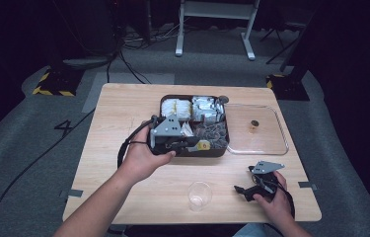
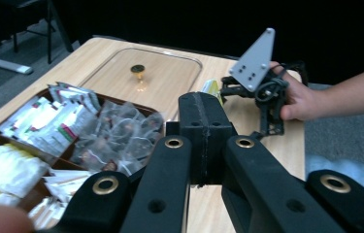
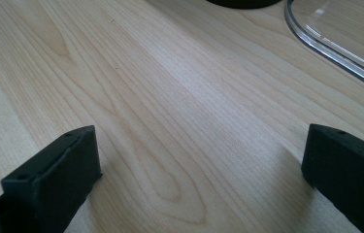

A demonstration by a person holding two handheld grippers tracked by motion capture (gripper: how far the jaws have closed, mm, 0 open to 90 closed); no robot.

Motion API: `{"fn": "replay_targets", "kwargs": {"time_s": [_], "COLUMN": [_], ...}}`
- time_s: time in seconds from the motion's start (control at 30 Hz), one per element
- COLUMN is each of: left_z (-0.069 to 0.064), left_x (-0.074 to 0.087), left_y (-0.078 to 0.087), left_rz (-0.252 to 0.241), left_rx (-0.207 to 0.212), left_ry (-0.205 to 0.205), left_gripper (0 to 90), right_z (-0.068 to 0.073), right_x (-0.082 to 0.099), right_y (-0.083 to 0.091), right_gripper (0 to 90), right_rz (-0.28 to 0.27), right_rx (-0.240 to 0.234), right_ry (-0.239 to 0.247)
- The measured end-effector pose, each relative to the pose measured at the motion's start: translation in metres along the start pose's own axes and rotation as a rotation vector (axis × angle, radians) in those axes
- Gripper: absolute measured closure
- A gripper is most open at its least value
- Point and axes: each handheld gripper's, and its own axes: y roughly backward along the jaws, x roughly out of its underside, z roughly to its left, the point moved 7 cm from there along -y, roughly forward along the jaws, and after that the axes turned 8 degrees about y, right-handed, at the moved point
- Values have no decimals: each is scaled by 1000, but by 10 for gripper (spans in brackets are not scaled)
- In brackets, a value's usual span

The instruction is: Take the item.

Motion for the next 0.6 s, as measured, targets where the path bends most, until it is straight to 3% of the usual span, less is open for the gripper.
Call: {"fn": "replay_targets", "kwargs": {"time_s": [0.6], "left_z": [-42], "left_x": [46], "left_y": [-16], "left_rz": [-68], "left_rx": [69], "left_ry": [12], "left_gripper": [900], "right_z": [0], "right_x": [0], "right_y": [0], "right_gripper": [4], "right_rz": [0], "right_rx": [0], "right_ry": [0]}}
